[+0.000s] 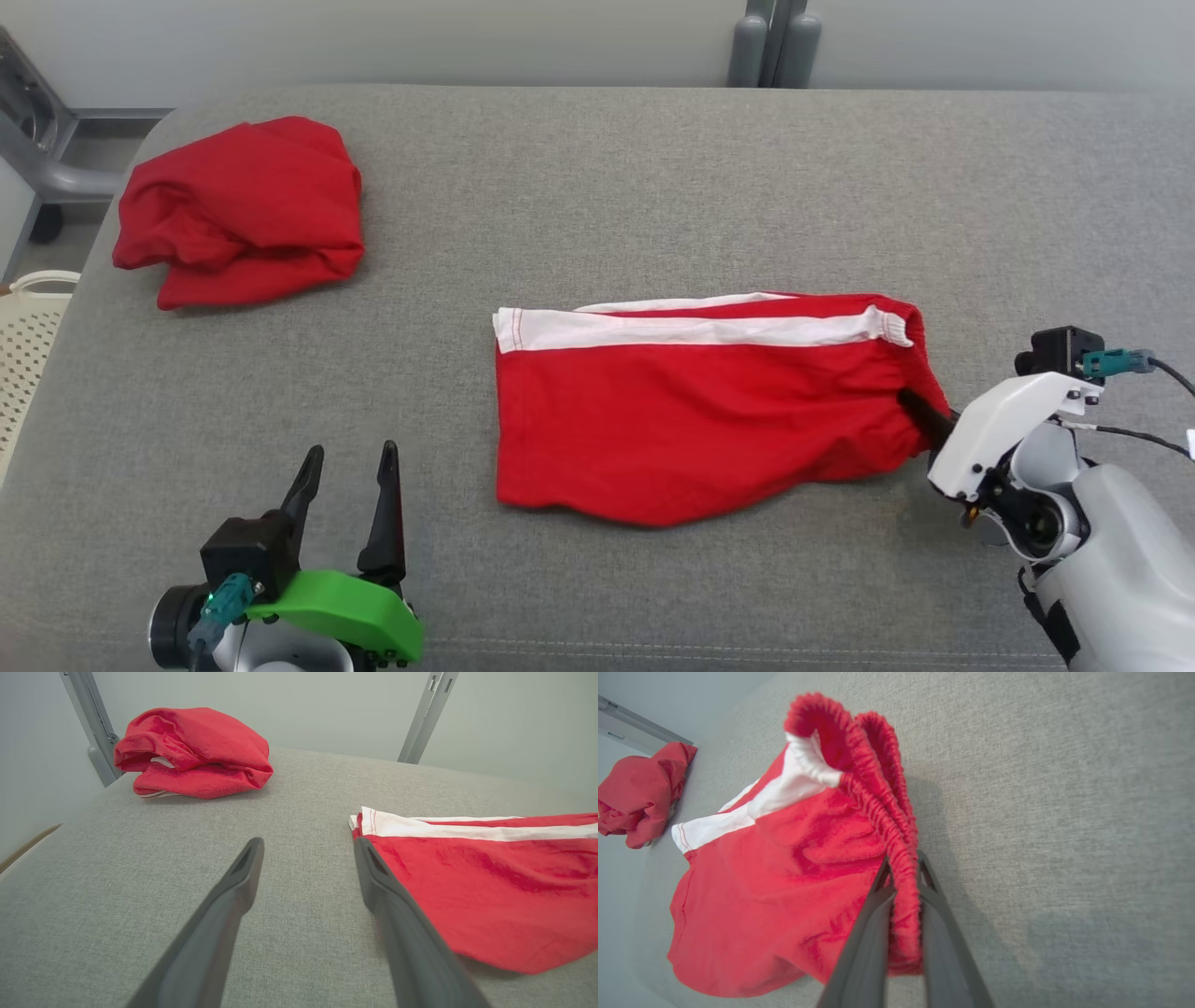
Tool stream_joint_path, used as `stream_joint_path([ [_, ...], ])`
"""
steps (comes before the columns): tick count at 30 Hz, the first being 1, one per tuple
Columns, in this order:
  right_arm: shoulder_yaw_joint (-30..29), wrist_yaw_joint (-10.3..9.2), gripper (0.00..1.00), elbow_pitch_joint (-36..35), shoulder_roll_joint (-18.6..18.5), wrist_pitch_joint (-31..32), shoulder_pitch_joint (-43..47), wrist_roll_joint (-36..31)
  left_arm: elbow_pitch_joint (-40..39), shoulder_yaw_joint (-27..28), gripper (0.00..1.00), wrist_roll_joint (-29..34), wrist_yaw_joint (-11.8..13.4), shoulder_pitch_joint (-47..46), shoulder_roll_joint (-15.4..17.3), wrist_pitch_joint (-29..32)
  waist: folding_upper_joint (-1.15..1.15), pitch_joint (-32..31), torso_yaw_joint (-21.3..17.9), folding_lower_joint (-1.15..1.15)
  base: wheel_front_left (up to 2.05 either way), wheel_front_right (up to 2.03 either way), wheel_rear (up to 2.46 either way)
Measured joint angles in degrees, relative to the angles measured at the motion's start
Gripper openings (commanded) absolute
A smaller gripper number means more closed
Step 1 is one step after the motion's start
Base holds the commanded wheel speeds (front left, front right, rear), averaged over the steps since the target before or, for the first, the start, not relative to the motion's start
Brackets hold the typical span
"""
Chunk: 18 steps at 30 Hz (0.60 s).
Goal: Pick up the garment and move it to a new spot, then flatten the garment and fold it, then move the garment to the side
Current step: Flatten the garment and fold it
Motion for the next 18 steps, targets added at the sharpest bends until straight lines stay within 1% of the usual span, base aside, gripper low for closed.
stream_joint_path([
  [4, -0.3, 0.00, 0.00, -0.6, -3.9, 2.3, -0.3, 1.0, -0.2, -0.2, 1.00, 0.0, -0.1, 0.0, -0.1, 0.2, 0.00, -0.1, -1.1, 0.00, 0.00, 0.00, 0.00],
  [10, -3.7, 0.00, 0.00, 1.4, -8.4, 4.5, -1.9, 0.7, -0.6, -0.3, 1.00, 0.0, -0.1, 0.0, -0.1, 0.2, 0.00, 0.3, -2.3, 0.00, 0.00, 0.00, 0.00],
  [13, -4.8, 0.00, 0.00, 2.2, -9.3, 5.2, -2.9, -0.1, -0.6, -0.3, 1.00, 0.0, -0.1, -0.1, -0.2, 0.2, 0.00, 0.5, -2.8, 0.00, 0.00, 0.00, 0.00],
  [15, -4.8, 0.00, 0.00, 2.0, -9.2, 5.7, -3.4, -0.6, -0.6, -0.3, 1.00, -0.1, -0.2, -0.1, -0.3, 0.2, 0.00, 0.6, -3.1, 0.00, 0.00, 0.00, 0.00],
  [18, -3.5, 0.00, 0.00, -0.5, -8.3, 6.6, -3.6, -0.5, -0.6, -0.3, 1.00, -0.2, -0.2, -0.2, -0.4, 0.2, 0.00, 0.6, -3.7, 0.00, 0.00, 0.00, 0.00],
])
